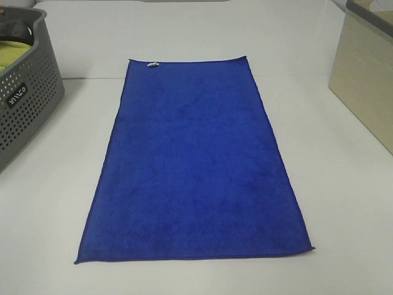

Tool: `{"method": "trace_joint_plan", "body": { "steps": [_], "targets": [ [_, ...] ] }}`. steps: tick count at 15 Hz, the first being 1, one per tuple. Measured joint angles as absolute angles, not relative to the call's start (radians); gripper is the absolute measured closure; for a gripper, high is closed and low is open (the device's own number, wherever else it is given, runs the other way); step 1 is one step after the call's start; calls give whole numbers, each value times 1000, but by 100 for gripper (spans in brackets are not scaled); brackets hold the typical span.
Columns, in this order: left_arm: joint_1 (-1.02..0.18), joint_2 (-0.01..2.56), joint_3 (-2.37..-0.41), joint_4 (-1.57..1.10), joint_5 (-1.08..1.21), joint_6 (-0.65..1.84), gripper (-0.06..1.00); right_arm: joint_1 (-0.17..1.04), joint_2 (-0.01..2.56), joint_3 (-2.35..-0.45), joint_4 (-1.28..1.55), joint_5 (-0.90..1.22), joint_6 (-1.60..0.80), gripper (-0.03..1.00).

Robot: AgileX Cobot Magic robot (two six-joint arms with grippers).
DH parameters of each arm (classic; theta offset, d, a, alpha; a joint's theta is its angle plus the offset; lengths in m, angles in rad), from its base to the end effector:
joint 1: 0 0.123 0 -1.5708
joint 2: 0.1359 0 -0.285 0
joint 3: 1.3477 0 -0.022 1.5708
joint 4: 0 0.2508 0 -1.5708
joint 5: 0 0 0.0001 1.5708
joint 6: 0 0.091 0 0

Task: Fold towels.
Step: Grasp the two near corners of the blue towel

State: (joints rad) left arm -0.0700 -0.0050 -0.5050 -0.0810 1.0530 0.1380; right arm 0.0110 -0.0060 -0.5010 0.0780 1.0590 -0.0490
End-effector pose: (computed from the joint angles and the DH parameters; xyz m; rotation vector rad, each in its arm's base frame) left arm -0.0065 -0.0060 0.2795 0.2140 2.0131 -0.0536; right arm -0.0060 0.0061 0.2779 -0.0648 2.0328 0.0693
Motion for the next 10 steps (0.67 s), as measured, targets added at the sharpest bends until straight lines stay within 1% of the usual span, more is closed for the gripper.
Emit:
{"method": "trace_joint_plan", "body": {
  "steps": [10],
  "targets": [
    [-70,-5,-505,-81,1053,138,41,11,-6,-501,78,1059,-49,21]
  ]
}}
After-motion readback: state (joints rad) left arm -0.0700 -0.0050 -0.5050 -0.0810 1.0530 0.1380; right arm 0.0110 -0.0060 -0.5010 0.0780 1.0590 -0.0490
